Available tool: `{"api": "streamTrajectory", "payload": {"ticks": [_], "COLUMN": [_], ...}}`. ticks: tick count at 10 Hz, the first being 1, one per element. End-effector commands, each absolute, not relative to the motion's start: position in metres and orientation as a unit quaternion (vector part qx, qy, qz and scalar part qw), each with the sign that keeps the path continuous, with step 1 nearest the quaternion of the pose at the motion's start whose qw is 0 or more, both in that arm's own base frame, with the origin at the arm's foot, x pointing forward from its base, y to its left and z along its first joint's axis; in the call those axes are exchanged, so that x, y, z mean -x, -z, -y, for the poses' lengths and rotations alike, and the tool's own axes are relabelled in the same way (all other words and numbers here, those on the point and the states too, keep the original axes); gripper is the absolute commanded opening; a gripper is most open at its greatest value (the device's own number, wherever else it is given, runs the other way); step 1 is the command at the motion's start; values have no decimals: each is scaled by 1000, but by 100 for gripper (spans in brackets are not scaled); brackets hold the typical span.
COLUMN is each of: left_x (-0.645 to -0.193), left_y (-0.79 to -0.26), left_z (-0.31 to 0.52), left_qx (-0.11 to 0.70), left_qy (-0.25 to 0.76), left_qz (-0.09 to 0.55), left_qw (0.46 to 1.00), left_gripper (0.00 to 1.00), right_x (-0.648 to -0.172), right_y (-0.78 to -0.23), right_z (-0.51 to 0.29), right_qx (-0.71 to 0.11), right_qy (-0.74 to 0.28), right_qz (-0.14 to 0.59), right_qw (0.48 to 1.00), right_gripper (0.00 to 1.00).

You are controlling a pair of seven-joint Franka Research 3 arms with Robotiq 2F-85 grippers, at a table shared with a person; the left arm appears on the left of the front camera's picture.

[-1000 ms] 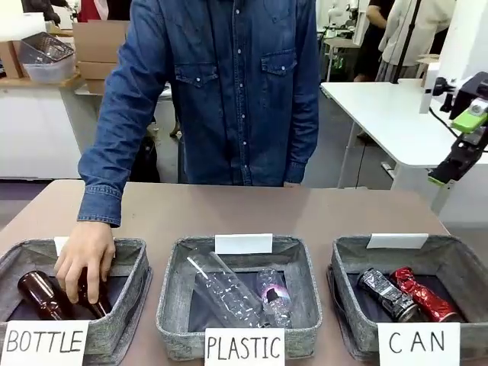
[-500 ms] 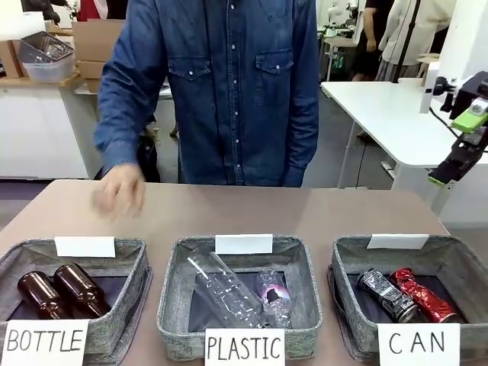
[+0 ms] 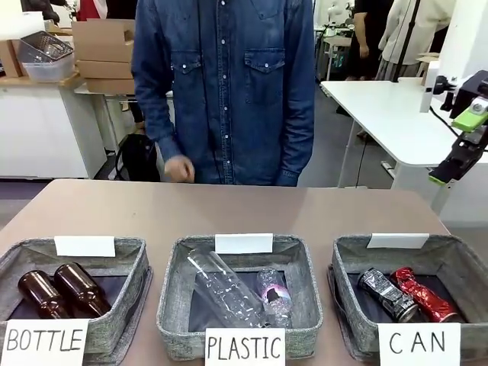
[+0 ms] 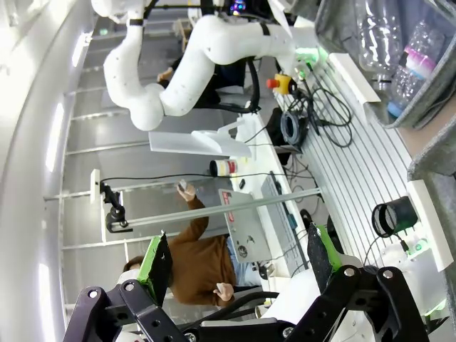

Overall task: Sort the can waste into the basket.
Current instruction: Pick up the can waste from the table and place it in the right Fabric basket.

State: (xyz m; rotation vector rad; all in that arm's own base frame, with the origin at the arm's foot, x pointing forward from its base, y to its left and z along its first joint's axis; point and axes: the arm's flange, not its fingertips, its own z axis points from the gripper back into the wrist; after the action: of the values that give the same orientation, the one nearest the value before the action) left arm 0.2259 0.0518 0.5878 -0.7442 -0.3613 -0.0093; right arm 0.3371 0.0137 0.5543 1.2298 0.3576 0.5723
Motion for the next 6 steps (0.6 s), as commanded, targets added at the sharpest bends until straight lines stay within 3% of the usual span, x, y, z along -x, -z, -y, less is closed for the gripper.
{"api": "streamTrajectory", "payload": {"ticks": [1, 5, 6], "left_x": [-283, -361, -370], "left_y": [-540, -449, -432], "left_z": [16, 94, 95], "left_qx": [386, 497, 545], "left_qy": [51, 63, 36], "left_qz": [152, 188, 154], "left_qw": [908, 845, 823], "left_gripper": [100, 100, 100], "right_x": [-336, -336, -336], "right_y": [-556, -556, -556], "right_z": [-12, -12, -12], "right_qx": [-563, -563, -563], "right_qy": [-266, -266, -266], "right_qz": [-165, -165, -165], "right_qw": [765, 765, 765], "right_gripper": [100, 100, 100]}}
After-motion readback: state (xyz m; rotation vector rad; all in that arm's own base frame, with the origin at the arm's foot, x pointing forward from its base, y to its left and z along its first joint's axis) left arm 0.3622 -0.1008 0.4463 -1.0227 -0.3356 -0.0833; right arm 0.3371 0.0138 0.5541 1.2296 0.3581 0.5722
